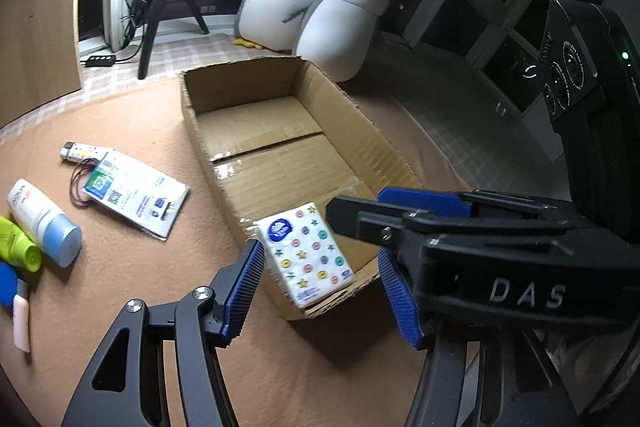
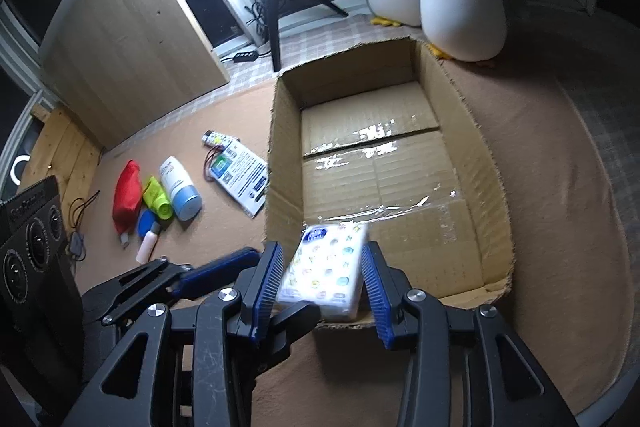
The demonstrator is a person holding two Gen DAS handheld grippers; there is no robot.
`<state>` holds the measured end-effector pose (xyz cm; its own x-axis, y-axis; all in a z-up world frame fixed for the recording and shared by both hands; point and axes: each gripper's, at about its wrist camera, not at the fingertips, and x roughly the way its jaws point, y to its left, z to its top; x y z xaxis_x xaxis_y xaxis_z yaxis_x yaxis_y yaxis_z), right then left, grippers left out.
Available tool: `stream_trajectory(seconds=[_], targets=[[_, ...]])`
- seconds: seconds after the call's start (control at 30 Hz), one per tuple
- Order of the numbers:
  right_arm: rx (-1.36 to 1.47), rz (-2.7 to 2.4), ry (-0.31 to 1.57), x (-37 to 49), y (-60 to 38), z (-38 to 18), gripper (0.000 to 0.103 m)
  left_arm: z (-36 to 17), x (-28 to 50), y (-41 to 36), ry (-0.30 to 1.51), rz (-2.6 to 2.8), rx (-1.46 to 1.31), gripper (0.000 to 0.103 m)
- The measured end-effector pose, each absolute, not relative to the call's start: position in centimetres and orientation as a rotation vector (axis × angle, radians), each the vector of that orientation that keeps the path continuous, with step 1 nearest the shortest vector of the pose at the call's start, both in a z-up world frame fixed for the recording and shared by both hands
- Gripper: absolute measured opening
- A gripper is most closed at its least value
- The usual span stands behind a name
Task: Organize objects
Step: 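Carry the tissue pack with the left tool into the cardboard box, then open the left tool to release the tissue pack in the box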
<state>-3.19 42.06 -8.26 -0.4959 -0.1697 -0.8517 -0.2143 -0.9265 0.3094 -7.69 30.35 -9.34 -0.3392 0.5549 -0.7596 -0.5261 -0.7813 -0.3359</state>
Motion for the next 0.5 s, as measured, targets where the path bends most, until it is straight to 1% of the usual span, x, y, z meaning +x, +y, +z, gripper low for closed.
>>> stream_trajectory(seconds=[0.27,0.5], targets=[[-1.535,2.650,0.595,-3.5,41.0,-7.7,0.044,-9.1,-7.3,25.6,-0.090,2.183,-1.262,0.063],[-1.577,2.713,0.581,-5.1,37.5,-7.2,0.044,-9.2,-6.0,18.4,-0.157,2.272,-1.312,0.064]])
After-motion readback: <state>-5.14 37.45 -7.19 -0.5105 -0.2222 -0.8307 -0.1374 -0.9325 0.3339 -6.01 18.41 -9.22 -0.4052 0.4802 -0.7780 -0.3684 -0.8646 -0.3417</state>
